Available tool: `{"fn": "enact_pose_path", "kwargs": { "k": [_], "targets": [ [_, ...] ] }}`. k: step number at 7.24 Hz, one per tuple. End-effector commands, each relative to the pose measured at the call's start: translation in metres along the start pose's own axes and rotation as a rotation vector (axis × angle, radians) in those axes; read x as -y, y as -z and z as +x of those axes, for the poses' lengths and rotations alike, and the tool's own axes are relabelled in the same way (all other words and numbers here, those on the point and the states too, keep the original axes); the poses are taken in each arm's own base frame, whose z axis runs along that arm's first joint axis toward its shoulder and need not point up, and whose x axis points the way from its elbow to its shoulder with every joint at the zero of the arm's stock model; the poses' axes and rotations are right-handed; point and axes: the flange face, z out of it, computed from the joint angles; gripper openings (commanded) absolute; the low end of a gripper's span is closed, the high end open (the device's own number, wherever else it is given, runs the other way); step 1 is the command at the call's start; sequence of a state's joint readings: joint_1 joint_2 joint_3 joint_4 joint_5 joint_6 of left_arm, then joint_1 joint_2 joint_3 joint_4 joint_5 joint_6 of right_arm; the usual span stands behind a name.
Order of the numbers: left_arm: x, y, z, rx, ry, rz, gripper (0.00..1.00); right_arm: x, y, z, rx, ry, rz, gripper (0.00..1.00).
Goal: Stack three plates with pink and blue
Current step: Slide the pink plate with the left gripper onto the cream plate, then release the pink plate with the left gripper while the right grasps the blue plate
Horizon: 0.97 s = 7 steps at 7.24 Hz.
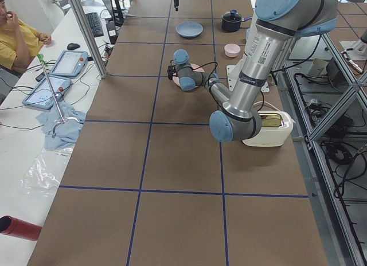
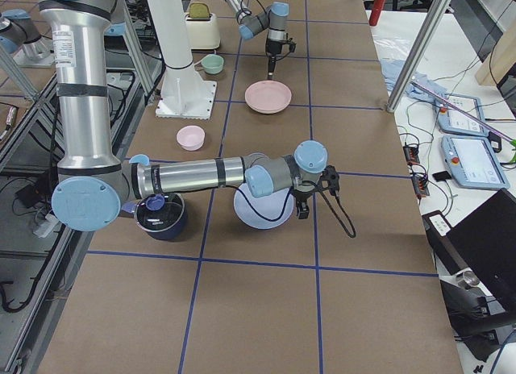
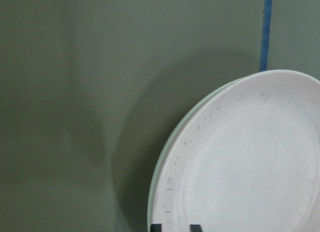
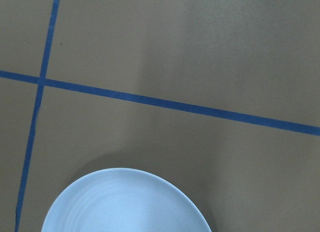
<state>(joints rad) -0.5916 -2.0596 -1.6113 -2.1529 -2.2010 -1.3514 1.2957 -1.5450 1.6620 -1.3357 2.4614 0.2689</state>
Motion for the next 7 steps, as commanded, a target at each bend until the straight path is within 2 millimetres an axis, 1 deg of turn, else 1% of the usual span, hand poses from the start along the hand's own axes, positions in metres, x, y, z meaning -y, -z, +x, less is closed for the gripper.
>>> {"fn": "enact_pose_path", "kwargs": {
  "k": [1, 2, 3, 4, 5, 6, 7],
  "targets": [
    [0.011, 0.029, -0.001, -0.022, -0.002, 0.035, 0.99, -0.004, -0.039, -0.025, -0.056, -0.028, -0.052, 1.0],
    [0.015, 0.034, -0.001, -0.024, -0.002, 0.045, 0.99, -0.01, -0.054, -0.025, -0.103, -0.05, -0.066, 1.0],
    [0.019, 0.039, -0.001, -0.028, -0.003, 0.053, 0.99, -0.031, -0.061, -0.007, -0.109, -0.068, -0.084, 1.0],
    [0.019, 0.039, 0.0, -0.03, -0.002, 0.053, 0.99, -0.059, -0.069, 0.015, -0.097, -0.043, -0.057, 0.99],
    [0.019, 0.039, 0.0, -0.03, -0.002, 0.053, 0.99, -0.073, -0.08, 0.034, -0.09, -0.032, -0.052, 0.98],
    [0.019, 0.039, 0.0, -0.029, -0.002, 0.054, 0.99, -0.081, -0.1, 0.051, -0.087, -0.013, -0.057, 0.98],
    [0.019, 0.039, 0.0, -0.029, -0.001, 0.054, 0.99, -0.084, -0.112, 0.061, -0.073, 0.005, -0.037, 0.94]
  ]
}}
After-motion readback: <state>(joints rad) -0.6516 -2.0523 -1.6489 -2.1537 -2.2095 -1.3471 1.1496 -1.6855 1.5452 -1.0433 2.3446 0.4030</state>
